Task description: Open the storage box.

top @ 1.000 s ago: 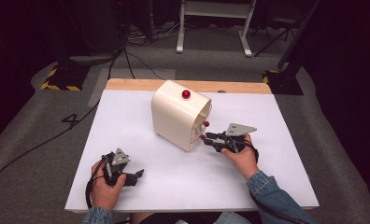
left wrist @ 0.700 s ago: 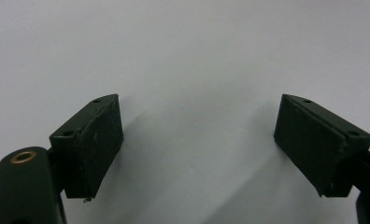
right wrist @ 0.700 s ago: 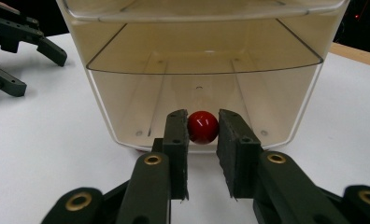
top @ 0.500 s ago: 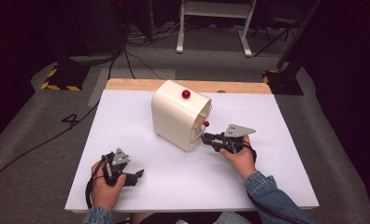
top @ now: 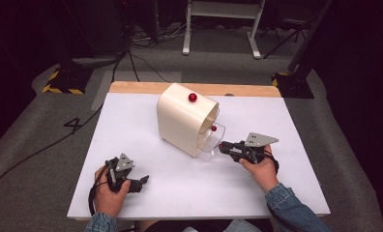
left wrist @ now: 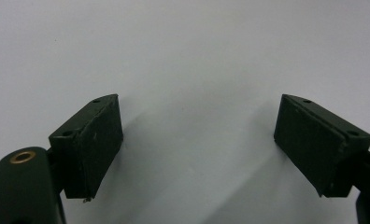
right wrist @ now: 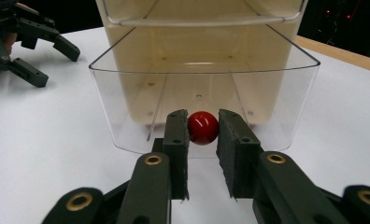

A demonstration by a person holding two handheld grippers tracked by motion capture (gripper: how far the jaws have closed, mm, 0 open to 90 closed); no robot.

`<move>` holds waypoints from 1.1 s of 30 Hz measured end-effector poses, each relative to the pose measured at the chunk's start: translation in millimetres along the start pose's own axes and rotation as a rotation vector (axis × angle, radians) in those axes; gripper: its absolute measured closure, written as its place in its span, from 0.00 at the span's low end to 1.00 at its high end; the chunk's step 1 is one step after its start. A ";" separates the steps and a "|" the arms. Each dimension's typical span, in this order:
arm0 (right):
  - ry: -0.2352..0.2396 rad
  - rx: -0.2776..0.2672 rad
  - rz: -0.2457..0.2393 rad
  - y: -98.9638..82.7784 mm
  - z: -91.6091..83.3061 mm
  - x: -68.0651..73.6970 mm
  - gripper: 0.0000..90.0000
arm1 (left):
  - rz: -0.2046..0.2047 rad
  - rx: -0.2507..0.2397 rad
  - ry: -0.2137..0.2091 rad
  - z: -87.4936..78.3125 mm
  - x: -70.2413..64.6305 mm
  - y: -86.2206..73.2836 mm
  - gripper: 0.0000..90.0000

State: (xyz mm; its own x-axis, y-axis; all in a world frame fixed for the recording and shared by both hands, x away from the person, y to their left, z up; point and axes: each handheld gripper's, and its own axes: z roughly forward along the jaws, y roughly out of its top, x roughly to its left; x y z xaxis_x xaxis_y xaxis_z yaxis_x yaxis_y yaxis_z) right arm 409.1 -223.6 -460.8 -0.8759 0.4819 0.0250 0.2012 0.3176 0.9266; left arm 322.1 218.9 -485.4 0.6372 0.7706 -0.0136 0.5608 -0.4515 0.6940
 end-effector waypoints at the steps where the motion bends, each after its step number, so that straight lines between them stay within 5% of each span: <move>1: 0.000 -0.002 0.001 -0.8 -3.4 0.2 0.82 | -0.001 -0.001 -0.001 0.1 0.0 0.0 0.17; 15: -0.005 0.009 0.036 -18.2 -32.2 0.8 0.82 | 0.000 -0.001 -0.001 0.1 0.0 0.0 0.17; 33: -0.020 0.077 0.065 -32.9 -41.6 0.2 0.81 | -0.005 -0.003 -0.005 0.2 0.3 -0.1 0.17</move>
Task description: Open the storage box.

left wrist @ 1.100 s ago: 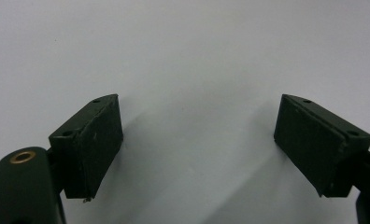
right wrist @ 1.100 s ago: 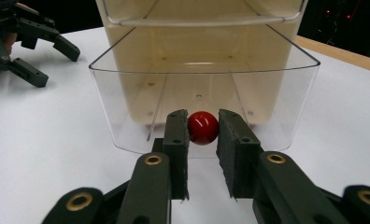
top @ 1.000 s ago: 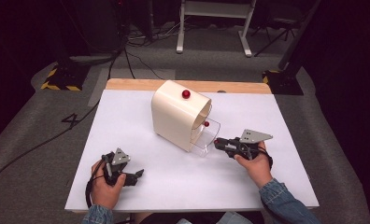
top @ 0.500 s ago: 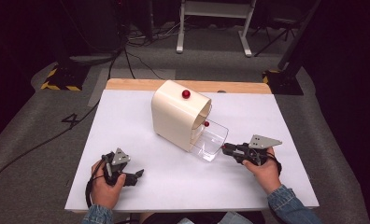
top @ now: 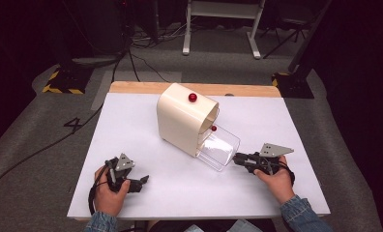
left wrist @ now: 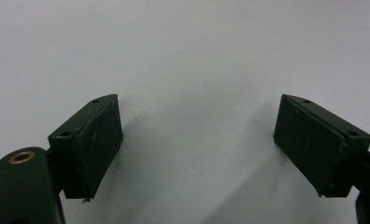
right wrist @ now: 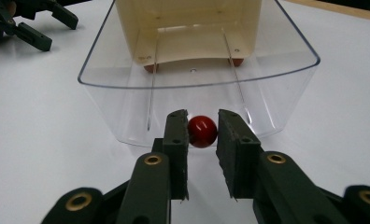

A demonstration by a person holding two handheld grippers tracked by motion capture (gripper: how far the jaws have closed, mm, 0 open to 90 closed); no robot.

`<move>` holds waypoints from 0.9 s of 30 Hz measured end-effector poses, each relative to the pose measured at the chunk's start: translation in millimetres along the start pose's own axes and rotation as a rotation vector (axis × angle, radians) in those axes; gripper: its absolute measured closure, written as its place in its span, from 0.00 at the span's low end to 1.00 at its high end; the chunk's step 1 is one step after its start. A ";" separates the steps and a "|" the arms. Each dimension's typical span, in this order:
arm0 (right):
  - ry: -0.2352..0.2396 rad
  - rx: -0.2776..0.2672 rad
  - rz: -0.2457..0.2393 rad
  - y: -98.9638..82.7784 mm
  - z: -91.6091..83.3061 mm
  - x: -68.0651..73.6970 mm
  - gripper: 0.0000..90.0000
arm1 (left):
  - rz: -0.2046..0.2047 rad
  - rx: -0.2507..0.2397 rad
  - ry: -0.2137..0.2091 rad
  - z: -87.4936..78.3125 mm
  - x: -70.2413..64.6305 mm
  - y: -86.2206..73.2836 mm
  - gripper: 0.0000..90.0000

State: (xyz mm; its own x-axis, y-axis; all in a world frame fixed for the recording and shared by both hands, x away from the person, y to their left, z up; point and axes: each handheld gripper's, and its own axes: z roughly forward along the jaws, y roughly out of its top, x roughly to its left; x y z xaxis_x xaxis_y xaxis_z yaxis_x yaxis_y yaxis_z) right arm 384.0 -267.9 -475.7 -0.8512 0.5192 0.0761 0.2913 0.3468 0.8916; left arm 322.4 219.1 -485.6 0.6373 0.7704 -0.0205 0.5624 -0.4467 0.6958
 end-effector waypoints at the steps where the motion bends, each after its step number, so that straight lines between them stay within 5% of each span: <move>1: 0.001 0.014 0.007 -0.4 0.2 -0.7 0.78 | 0.000 0.000 0.001 0.0 0.0 0.0 0.17; 7: 0.001 0.017 0.020 2.5 -4.8 -0.4 0.63 | 0.000 0.000 0.001 0.0 -0.1 0.0 0.17; 13: -0.017 -0.006 0.014 11.6 -15.9 0.7 0.62 | 0.000 0.000 0.000 0.0 0.1 0.1 0.17; 27: -0.013 -0.046 -0.029 74.7 -26.8 5.4 0.59 | 0.000 0.000 0.000 0.0 0.2 0.1 0.17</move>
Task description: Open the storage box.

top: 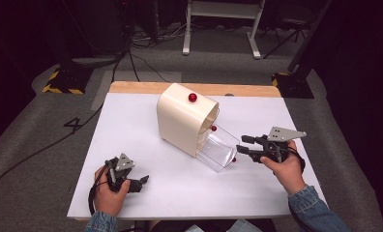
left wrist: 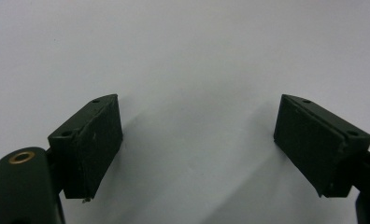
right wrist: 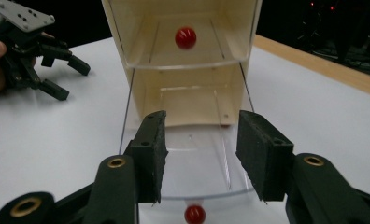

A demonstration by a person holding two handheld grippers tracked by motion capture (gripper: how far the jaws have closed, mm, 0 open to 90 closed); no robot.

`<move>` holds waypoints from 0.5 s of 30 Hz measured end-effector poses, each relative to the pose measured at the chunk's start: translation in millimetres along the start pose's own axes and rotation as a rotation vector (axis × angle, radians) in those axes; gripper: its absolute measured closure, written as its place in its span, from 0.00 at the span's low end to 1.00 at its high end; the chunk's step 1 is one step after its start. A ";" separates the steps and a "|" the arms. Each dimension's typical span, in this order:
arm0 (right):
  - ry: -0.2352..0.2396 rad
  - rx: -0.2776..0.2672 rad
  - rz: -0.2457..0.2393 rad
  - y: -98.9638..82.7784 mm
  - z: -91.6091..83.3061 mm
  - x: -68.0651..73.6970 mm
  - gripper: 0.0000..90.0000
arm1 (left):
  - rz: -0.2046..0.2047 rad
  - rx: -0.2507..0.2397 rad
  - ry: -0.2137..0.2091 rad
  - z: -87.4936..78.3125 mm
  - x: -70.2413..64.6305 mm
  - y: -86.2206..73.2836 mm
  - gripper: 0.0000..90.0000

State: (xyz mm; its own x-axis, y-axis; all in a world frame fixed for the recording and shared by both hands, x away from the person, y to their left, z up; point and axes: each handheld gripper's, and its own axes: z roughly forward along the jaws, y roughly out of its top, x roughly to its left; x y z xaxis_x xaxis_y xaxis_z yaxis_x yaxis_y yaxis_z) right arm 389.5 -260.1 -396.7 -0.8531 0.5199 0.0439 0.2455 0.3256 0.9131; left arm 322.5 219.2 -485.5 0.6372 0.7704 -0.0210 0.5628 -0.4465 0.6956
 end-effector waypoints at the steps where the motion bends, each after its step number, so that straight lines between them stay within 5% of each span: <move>1: 0.003 -0.008 -0.006 4.6 1.6 0.9 0.59 | 0.000 0.000 0.001 0.0 0.2 0.1 0.17; 15: 0.039 -0.017 -0.041 33.0 38.5 1.4 0.62 | 0.003 0.000 0.001 0.0 -0.3 -0.2 0.17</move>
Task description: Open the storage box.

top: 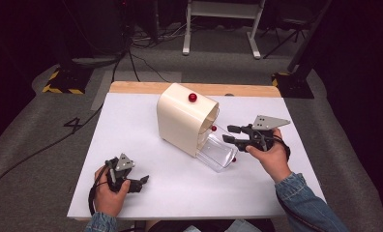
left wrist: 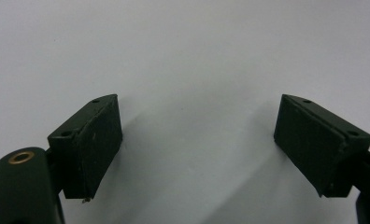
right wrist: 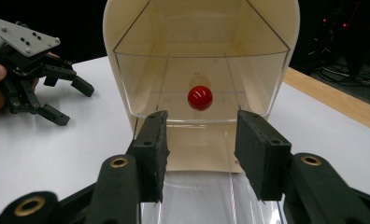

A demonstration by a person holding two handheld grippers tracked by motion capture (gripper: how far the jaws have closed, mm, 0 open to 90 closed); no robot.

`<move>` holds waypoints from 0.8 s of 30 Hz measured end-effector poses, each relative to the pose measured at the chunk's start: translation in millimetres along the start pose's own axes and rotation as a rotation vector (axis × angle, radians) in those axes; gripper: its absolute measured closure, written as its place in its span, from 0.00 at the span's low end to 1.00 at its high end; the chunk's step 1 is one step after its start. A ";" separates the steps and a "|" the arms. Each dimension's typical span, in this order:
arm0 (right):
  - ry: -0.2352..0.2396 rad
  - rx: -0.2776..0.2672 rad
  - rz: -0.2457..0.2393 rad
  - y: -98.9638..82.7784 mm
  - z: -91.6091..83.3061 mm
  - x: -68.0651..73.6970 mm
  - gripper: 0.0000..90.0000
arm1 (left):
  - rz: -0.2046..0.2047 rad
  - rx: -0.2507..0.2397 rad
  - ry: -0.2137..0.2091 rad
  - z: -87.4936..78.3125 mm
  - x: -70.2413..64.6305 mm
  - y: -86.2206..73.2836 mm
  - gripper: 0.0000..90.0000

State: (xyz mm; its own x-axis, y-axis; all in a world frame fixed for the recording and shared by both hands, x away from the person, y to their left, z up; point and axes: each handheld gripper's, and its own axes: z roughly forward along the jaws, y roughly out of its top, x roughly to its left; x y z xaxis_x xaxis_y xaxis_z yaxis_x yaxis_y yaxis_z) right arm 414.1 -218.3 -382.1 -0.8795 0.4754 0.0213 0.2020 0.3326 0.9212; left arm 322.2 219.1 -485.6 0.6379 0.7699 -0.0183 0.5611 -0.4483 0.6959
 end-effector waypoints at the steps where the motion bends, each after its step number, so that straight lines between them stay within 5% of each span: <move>1: 0.002 -0.002 0.000 0.4 1.9 -0.5 0.62 | 0.000 -0.001 0.000 0.0 -0.1 0.0 0.17; 15: 0.028 -0.013 -0.018 0.7 33.5 -5.5 0.72 | 0.004 0.000 0.002 -0.1 -0.2 -0.1 0.17; 19: 0.023 -0.022 -0.033 -0.8 38.2 -5.3 0.82 | 0.004 0.000 0.003 -0.1 -0.3 -0.1 0.17; 24: 0.006 -0.029 -0.048 -1.3 38.0 -3.2 0.83 | 0.005 0.000 0.002 -0.1 -0.2 -0.1 0.17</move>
State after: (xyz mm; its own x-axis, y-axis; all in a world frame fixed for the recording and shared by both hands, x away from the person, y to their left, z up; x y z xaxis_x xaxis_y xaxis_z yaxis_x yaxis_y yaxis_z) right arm 433.0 -189.2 -398.1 -0.8903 0.4549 -0.0211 0.1471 0.3311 0.9320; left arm 322.0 219.0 -485.6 0.6393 0.7688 -0.0135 0.5581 -0.4519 0.6959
